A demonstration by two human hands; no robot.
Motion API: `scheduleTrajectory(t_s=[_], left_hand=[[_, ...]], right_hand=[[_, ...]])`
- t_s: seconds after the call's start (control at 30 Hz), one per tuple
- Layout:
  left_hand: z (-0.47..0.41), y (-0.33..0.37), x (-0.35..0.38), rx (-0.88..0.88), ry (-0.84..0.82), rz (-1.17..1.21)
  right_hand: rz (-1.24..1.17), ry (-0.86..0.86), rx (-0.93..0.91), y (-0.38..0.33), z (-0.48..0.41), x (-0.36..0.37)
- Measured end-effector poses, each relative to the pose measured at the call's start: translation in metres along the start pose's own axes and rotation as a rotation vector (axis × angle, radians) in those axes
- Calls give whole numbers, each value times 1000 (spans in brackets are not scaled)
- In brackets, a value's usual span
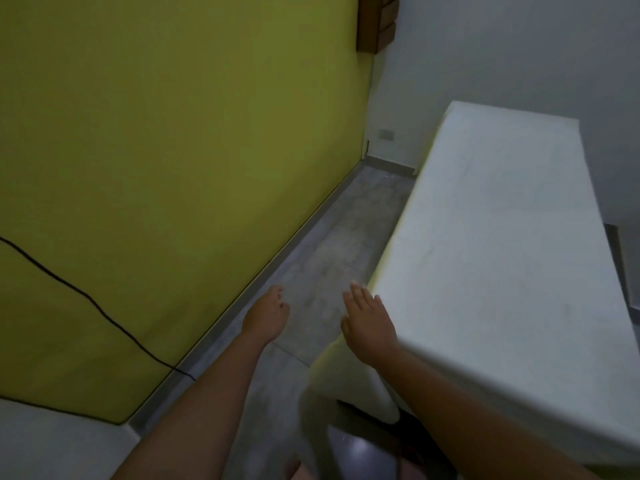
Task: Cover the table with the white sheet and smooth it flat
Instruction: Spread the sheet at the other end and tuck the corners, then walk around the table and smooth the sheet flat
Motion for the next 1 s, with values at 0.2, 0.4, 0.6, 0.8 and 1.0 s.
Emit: scheduleTrajectory(t_s=[0.2,0.4,0.6,0.8,1.0], left_hand=[[1,-60,-53,-80,69,-168],[-11,-87,-63,-60,-37,-339],[-61,-84,-60,-9,-165,-419],[-147,-84,-69,56,-298,-572],[-258,-58,-73,178,-393,-693]], right_hand=[[89,-161,-29,-49,-30,40],[135,-320,-13,-73,-71,76],[109,-357,18,-84,-131,82],[56,-352,118,-78,-209,80],[-20,-360,268,-53,-306,73]])
Point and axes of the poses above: each hand's wrist, its own z-axis away from the middle knuckle, its own x-axis out of the palm, y = z × x, the point moved 9 cm from there along -z, towards the middle knuckle, and after that the axes turned 12 degrees about x, right-handed, at the moved point
